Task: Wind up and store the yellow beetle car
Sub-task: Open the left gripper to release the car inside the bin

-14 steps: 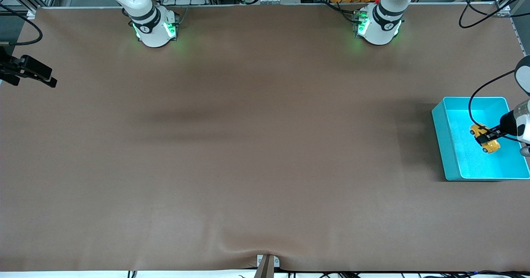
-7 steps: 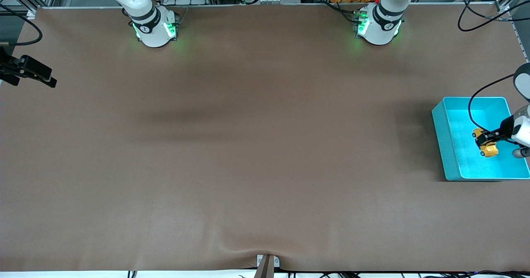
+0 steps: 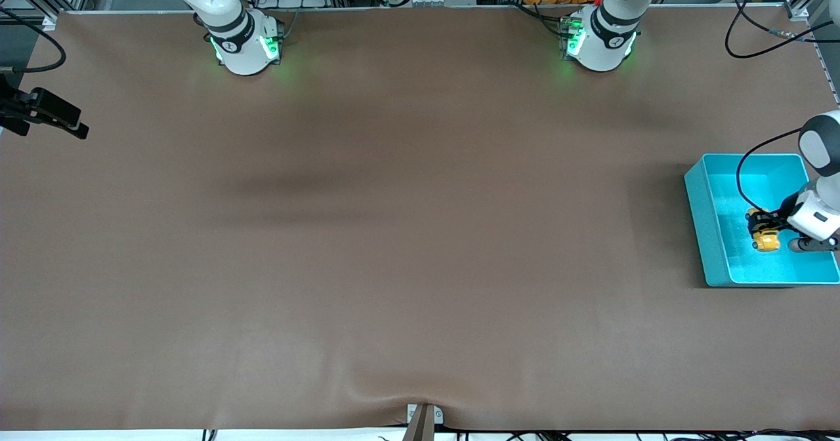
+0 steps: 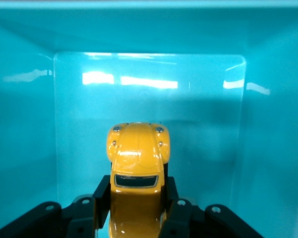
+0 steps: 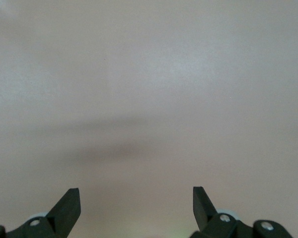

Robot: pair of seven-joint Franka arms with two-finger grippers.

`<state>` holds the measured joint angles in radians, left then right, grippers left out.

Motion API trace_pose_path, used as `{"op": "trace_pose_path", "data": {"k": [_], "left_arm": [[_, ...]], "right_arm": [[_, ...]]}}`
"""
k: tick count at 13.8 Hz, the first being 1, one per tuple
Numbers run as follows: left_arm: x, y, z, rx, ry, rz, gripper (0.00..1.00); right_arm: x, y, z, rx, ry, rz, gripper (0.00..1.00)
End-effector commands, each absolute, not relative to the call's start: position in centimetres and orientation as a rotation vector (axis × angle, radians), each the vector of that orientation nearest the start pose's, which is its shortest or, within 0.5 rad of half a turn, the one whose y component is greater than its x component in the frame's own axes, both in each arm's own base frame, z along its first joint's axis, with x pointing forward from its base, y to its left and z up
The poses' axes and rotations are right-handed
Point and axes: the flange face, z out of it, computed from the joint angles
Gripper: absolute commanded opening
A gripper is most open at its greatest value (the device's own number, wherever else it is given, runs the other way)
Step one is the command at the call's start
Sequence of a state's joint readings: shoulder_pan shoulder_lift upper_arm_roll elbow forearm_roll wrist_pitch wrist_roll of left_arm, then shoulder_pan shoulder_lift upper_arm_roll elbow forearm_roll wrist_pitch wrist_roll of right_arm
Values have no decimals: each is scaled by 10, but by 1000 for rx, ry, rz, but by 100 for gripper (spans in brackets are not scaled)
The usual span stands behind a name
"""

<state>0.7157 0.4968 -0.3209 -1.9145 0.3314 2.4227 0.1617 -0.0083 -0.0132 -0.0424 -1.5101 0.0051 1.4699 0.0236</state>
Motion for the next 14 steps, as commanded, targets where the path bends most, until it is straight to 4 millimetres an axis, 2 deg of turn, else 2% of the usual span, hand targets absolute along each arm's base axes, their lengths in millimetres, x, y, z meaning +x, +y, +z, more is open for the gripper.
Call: {"op": "trace_pose_path", "data": {"k": [1,4,9,10,11,12,14], "left_arm": [[579,256,236,-3058,3,-42,0],[578,256,216,-3067,24,-4,0],[578,259,195,-3089,7,22,0],[577,259,190,-3094,-6,30,8],[577,259,191,-3093,-9,28,69],[579,259,197,-3086,-6,17,100],[584,256,222,-3061,20,-20,100]], "right_arm": [[532,-26,657,-3146,110,27,100],[533,-25,655,-3146,107,34,100],[533,-24,656,-3146,107,29,100],[532,-24,658,-3146,107,24,100],[532,-23,657,-3146,107,27,100],[532,-24,656,-3146,107,29,100],[532,-24,657,-3146,107,27,100]]}}
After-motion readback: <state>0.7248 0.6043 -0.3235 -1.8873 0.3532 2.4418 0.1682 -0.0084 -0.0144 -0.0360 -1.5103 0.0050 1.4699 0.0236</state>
